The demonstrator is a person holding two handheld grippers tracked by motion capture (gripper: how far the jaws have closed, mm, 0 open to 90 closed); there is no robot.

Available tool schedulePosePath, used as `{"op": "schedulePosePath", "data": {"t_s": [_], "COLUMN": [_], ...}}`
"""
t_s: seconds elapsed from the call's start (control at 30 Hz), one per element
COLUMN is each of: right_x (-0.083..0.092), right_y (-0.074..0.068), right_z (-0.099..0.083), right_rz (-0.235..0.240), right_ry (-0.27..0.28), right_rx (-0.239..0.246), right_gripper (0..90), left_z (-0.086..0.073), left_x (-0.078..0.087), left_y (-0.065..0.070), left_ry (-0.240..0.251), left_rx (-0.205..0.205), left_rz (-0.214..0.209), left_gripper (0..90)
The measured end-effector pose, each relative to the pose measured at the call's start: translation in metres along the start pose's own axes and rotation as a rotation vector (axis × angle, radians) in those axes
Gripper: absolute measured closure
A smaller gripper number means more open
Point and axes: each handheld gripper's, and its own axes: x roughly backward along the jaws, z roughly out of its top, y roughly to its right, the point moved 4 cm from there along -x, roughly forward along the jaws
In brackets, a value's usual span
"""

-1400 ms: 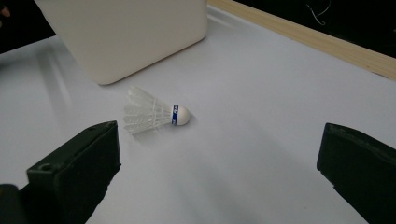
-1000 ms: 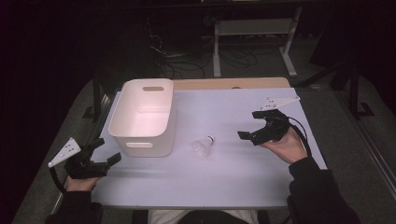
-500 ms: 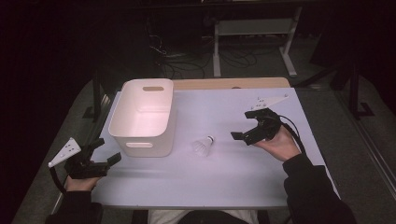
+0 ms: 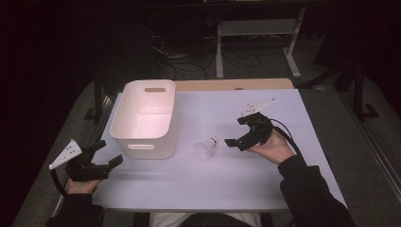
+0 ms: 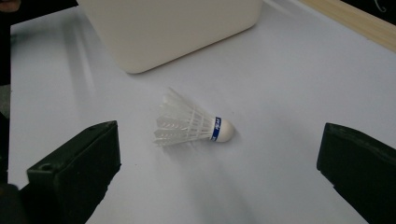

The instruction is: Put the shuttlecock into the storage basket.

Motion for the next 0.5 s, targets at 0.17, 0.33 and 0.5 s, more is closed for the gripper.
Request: {"op": "schedulePosePath", "data": {"t_s": [0.17,0.33,0.5], "right_x": [-0.004,-0.015,-0.025], "right_y": [-0.002,-0.007,-0.012], "right_z": [0.001,0.001,-0.003], "right_rz": [0.008,0.033,0.051], "right_ry": [-0.006,-0.025,-0.059], "right_rx": [0.001,0.011,0.020], "right_gripper": [0.0,0.0,0.0], "left_z": [0.000,0.000,0.000], "left_x": [0.000,0.000,0.000], "left_y": [0.000,0.000,0.000], "left_ry": [0.000,-0.002,-0.001], "left_rx": [-0.001,-0.003,-0.001], "left_rz": [0.000,-0.001,-0.001], "left_gripper": [0.0,0.0,0.0]}}
